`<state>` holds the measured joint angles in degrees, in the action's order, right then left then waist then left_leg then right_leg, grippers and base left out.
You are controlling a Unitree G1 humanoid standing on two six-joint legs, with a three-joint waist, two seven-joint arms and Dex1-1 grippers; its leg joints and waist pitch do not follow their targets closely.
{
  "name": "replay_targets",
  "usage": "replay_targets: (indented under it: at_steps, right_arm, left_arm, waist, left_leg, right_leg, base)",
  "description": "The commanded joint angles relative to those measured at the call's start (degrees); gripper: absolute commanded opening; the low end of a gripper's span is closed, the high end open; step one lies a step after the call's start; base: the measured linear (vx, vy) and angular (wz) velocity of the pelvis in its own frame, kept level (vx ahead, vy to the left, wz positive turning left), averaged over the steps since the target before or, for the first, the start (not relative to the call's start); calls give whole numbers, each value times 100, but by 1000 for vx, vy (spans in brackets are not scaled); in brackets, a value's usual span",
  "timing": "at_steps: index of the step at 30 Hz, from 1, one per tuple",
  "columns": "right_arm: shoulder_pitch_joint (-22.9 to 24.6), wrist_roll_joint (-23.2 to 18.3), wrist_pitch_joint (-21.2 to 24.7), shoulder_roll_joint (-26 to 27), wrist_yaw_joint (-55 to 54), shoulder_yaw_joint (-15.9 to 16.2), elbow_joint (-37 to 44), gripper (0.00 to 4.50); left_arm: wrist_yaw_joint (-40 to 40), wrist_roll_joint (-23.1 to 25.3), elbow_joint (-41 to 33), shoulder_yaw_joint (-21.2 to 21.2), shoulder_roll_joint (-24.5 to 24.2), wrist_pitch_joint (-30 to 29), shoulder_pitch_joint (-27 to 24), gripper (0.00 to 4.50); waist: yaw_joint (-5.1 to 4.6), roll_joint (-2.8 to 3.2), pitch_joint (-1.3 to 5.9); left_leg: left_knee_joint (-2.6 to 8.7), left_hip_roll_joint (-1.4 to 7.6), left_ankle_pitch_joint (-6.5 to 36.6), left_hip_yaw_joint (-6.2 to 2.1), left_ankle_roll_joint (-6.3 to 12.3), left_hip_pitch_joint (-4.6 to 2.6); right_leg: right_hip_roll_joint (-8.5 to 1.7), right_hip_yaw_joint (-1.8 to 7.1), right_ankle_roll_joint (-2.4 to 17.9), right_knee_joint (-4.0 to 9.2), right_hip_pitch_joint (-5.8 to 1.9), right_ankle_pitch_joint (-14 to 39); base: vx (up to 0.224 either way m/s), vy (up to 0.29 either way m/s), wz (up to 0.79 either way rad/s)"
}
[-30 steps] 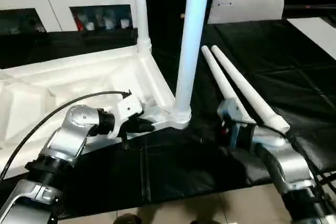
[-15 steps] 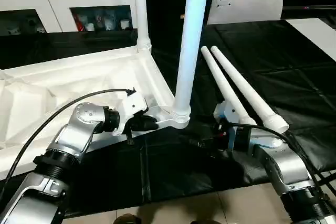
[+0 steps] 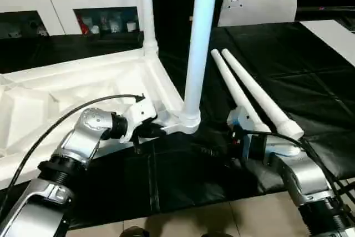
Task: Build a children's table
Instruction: Rotate leg to tighten
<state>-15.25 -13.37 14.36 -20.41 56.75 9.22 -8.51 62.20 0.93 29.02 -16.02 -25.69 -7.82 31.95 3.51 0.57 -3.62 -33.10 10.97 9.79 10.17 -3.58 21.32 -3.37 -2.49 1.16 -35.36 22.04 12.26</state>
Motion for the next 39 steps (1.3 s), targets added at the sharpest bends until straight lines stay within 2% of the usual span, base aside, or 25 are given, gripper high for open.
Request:
replay_targets:
  at_steps: [1, 2, 6, 9, 10, 11, 12, 14, 15, 16, 20, 22, 24, 27, 33, 36, 37, 39]
  right_arm:
    - [-33, -20, -66, -58, 21, -16, 67, 450]
    - [-37, -17, -76, -68, 20, -25, 58, 450]
    - [-77, 3, -176, -139, -33, -127, -16, 450]
    - [-156, 10, -225, -249, 66, -156, -92, 450]
    - [-179, 29, -246, -287, 118, -131, -110, 450]
    - [-202, 58, -283, -326, 176, -98, -131, 450]
    - [-233, 97, -344, -357, 226, -63, -166, 450]
    - [-295, 144, -436, -415, 371, 37, -236, 450]
    - [-340, 178, -506, -444, 471, 115, -293, 450]
    - [-368, 205, -557, -456, 527, 164, -336, 450]
    - [-493, 299, -764, -469, 794, 375, -525, 450]
    - [-562, 298, -811, -462, 965, 472, -607, 420]
    - [-651, 307, -875, -448, 1143, 566, -733, 420]
    - [-763, 351, -974, -410, 1221, 642, -890, 378]
    - [-917, 394, -1096, -331, 1292, 685, -1125, 333]
    - [-962, 394, -1164, -307, 1328, 702, -1219, 313]
    - [-965, 394, -1169, -305, 1331, 703, -1227, 290]
    - [-983, 390, -1203, -288, 1349, 715, -1279, 283]
  left_arm:
    - [-40, 60, 74, 43, -16, 196, 73, 5]
    - [-34, 74, 86, 29, -22, 252, 70, 5]
    - [162, 108, 7, -86, -120, 647, -54, 5]
    - [806, -115, -72, -176, -238, 834, -103, 5]
    - [978, -157, -79, -209, -273, 874, -101, 5]
    - [1142, -206, -85, -238, -291, 918, -95, 5]
    - [1301, -234, -97, -282, -316, 949, -86, 5]
    - [1518, -208, -67, -385, -359, 1146, -51, 5]
    - [1596, -159, -15, -449, -380, 1274, -21, 5]
    - [1633, -123, 19, -490, -393, 1352, 0, 5]
    - [1824, -65, 114, -584, -389, 1527, 73, 5]
    - [1894, -51, 152, -609, -375, 1552, 121, 0]
    - [1956, -24, 226, -616, -350, 1601, 182, 0]
    - [2020, -20, 290, -651, -353, 1673, 217, 0]
    - [2057, -30, 338, -674, -363, 1741, 220, 0]
    - [2070, -13, 371, -659, -352, 1759, 223, 0]
    - [2071, -12, 374, -657, -351, 1759, 223, 0]
    - [2073, -7, 388, -644, -349, 1764, 220, 0]
  waist:
    - [18, 16, 372]
    - [22, 41, 376]
    - [20, 36, 374]
    - [23, 36, 379]
    - [29, 41, 382]
    - [30, 10, 376]
    - [59, 36, 378]
    - [96, 33, 385]
    - [128, 14, 377]
    - [158, 30, 374]
    - [185, 22, 367]
    - [184, 22, 370]
    - [183, 21, 377]
    - [193, 29, 390]
    - [205, 23, 406]
    - [207, 17, 406]
    - [207, 14, 401]
    - [207, 16, 400]
  left_leg:
    - [335, 214, 1032, -74, 225, -78]
    - [332, 214, 1026, -76, 221, -82]
    - [333, 212, 1033, -78, 216, -72]
    - [335, 218, 991, -72, 229, -88]
    - [334, 218, 972, -71, 232, -90]
    - [336, 221, 953, -64, 247, -88]
    - [327, 233, 910, -55, 278, -98]
    - [321, 236, 889, -54, 299, -97]
    - [322, 243, 912, -41, 305, -109]
    - [322, 247, 960, -39, 301, -115]
    - [339, 247, 1069, -46, 211, -110]
    - [340, 246, 1099, -49, 194, -108]
    - [335, 248, 1071, -52, 208, -99]
    - [331, 248, 991, -54, 227, -97]
    - [319, 249, 920, -50, 258, -94]
    - [315, 247, 909, -48, 270, -94]
    - [317, 246, 942, -47, 269, -96]
    - [319, 247, 973, -47, 257, -95]
  right_leg:
    - [-436, 246, 1264, 422, -254, 529]
    - [-438, 247, 1269, 417, -252, 507]
    - [-438, 246, 1252, 419, -259, 471]
    - [-425, 242, 1292, 405, -246, 365]
    - [-422, 242, 1303, 397, -248, 322]
    - [-422, 243, 1316, 395, -246, 281]
    - [-425, 245, 1349, 380, -233, 179]
    - [-433, 240, 1369, 364, -238, 134]
    - [-433, 245, 1364, 371, -227, 156]
    - [-438, 245, 1363, 375, -213, 232]
    - [-444, 243, 1305, 383, -224, 437]
    - [-446, 240, 1305, 383, -225, 480]
    - [-448, 240, 1308, 376, -233, 428]
    - [-446, 234, 1344, 360, -239, 321]
    - [-446, 228, 1409, 335, -244, 151]
    - [-450, 231, 1404, 335, -243, 146]
    - [-448, 228, 1402, 342, -239, 209]
    - [-450, 231, 1388, 349, -241, 273]
  base:
    - [0, 0, 0]
    - [0, 0, 0]
    - [0, 0, 0]
    - [0, 0, 0]
    - [0, 0, 0]
    - [0, 0, 0]
    - [0, 0, 0]
    - [0, 0, 0]
    - [0, 0, 0]
    - [0, 0, 0]
    - [0, 0, 0]
    - [0, 0, 0]
    - [0, 0, 0]
    - [0, 0, 0]
    - [0, 0, 0]
    - [0, 0, 0]
    - [0, 0, 0]
    - [0, 0, 0]
